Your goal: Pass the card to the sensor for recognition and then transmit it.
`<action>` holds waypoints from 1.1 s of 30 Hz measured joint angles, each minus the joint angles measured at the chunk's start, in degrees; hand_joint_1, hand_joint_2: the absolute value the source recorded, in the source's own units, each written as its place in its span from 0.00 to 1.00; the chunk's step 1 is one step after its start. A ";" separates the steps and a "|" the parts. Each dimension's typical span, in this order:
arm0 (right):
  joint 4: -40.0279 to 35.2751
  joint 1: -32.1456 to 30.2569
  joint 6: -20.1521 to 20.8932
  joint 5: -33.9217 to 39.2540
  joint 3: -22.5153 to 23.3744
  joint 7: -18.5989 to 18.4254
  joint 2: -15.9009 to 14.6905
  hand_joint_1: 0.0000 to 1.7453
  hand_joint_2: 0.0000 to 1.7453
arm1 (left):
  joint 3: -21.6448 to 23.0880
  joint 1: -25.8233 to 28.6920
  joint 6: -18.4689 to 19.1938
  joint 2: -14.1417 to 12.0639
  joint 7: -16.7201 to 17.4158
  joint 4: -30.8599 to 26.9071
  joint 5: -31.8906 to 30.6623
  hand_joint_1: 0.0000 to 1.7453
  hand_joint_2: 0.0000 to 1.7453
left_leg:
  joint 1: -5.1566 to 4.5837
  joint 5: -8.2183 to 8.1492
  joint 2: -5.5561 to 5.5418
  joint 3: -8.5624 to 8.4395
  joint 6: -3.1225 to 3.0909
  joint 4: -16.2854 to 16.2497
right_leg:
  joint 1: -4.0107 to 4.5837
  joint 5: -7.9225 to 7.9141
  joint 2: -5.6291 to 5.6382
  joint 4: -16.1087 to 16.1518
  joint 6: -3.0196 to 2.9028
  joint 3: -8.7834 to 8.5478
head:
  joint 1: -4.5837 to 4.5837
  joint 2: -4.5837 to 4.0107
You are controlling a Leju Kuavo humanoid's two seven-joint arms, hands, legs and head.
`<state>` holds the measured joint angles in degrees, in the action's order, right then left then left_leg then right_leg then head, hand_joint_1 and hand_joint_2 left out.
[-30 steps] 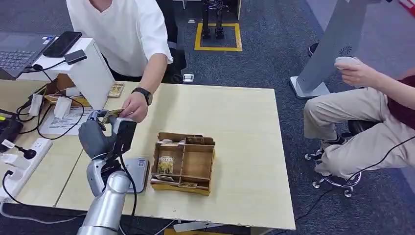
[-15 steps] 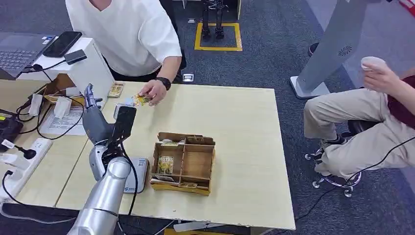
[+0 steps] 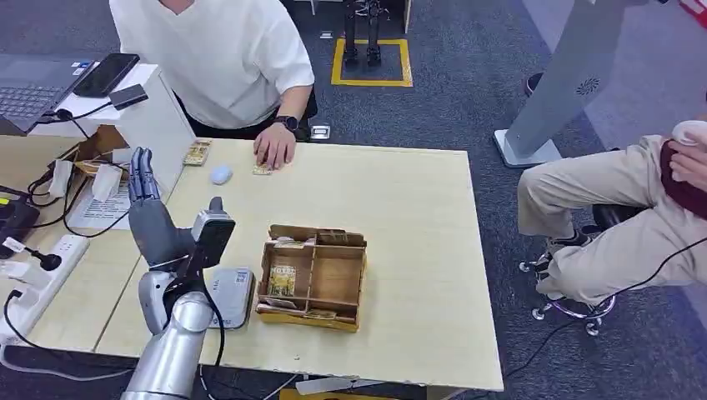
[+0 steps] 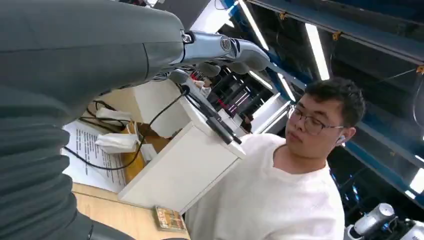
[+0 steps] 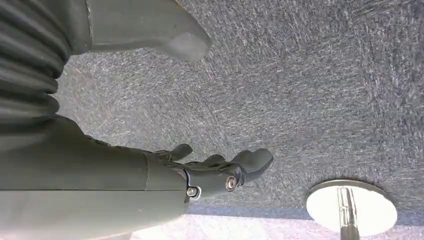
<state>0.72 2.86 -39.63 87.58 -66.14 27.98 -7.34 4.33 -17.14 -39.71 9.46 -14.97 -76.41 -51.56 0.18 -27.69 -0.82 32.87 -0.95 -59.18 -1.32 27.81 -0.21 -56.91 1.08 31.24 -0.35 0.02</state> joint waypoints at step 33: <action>-0.02 -1.82 0.00 -1.79 3.56 0.74 0.02 0.00 1.00 | -1.97 21.77 -0.22 5.33 -15.80 -21.18 -36.94 0.00 1.00 | 0.00 -0.01 0.00 0.05 -0.02 0.01 | 0.00 0.03 -0.03 0.01 0.04 0.03 | 0.02 -0.02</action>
<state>0.70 1.04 -39.63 85.79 -62.58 28.72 -7.32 2.36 4.63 -39.93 14.80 -30.77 -97.59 -88.50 0.17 -27.70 -0.83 32.92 -0.97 -59.17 -1.32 27.84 -0.24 -56.90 1.13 31.27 -0.33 0.00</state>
